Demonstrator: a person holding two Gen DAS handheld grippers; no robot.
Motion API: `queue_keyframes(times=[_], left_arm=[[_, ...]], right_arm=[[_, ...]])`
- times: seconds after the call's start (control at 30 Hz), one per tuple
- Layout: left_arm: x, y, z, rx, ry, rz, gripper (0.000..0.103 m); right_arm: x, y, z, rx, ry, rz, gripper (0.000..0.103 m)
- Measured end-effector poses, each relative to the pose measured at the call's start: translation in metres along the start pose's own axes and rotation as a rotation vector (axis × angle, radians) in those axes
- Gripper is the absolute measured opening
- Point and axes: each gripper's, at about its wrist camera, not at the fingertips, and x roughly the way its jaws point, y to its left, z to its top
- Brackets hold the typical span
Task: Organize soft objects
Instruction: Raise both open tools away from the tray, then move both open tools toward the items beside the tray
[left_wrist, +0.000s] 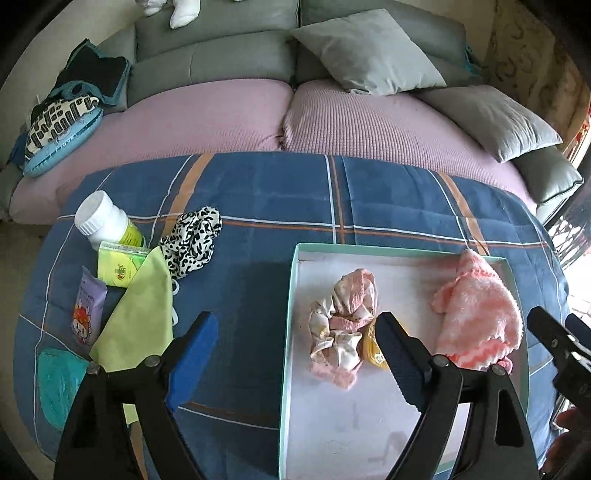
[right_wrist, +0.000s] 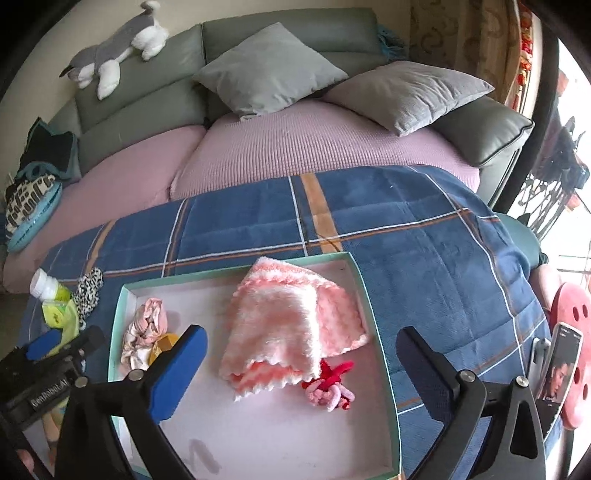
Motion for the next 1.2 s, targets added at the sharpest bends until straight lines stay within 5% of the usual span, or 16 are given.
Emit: queue_keyframes(times=[0.7,1.0,1.2], left_arm=[[-0.02,0.034,0.015,-0.063,-0.049,0.031,0.095],[-0.026,0.089,0.029,-0.158,-0.081,0.079,0.095],[-0.035,0.143,0.027,-0.239,-0.098,0.174,0.095]], right_arm=[[0.011,0.03,-0.001,-0.064,0.024,0.003,0.103],[0.019,0.059,0.001,-0.089,0.022,0.069,0.103],[0.023,0.081,-0.001,-0.124,0.024,0.094,0.103]])
